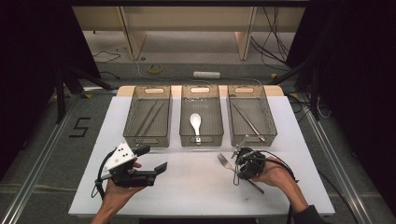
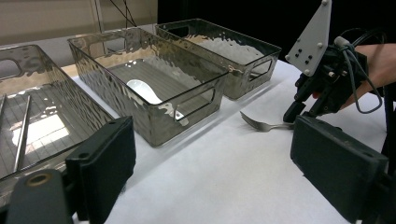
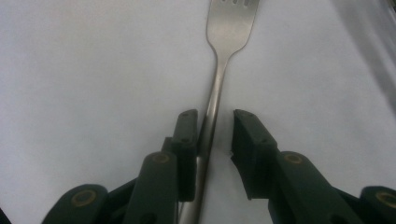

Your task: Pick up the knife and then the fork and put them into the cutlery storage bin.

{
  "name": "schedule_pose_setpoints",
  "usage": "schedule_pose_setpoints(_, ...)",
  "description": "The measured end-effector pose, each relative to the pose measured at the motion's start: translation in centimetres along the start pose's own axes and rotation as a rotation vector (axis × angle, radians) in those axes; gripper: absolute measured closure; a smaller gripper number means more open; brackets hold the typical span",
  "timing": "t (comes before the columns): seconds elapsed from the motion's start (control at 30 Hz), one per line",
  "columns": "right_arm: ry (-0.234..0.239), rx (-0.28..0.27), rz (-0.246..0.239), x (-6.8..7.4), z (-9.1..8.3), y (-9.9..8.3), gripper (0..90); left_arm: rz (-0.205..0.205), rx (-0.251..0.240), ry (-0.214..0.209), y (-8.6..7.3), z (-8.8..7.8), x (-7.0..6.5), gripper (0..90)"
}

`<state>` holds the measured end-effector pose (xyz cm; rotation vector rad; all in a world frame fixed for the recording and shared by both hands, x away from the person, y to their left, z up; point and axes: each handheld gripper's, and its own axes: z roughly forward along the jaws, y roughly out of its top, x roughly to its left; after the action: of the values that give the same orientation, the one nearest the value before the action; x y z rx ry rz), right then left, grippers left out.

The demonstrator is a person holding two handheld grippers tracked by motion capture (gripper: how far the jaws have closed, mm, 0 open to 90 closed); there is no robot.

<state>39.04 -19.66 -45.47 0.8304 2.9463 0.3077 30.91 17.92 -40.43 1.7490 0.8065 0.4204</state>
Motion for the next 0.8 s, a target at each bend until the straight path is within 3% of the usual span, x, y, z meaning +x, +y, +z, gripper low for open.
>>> schedule_pose_setpoints(0.8,0.009,0.015,-0.019,0.26,0.06,0.21,79.8,0.002,0.001,-0.001,-0.01,0.02,-0.05,13.8)
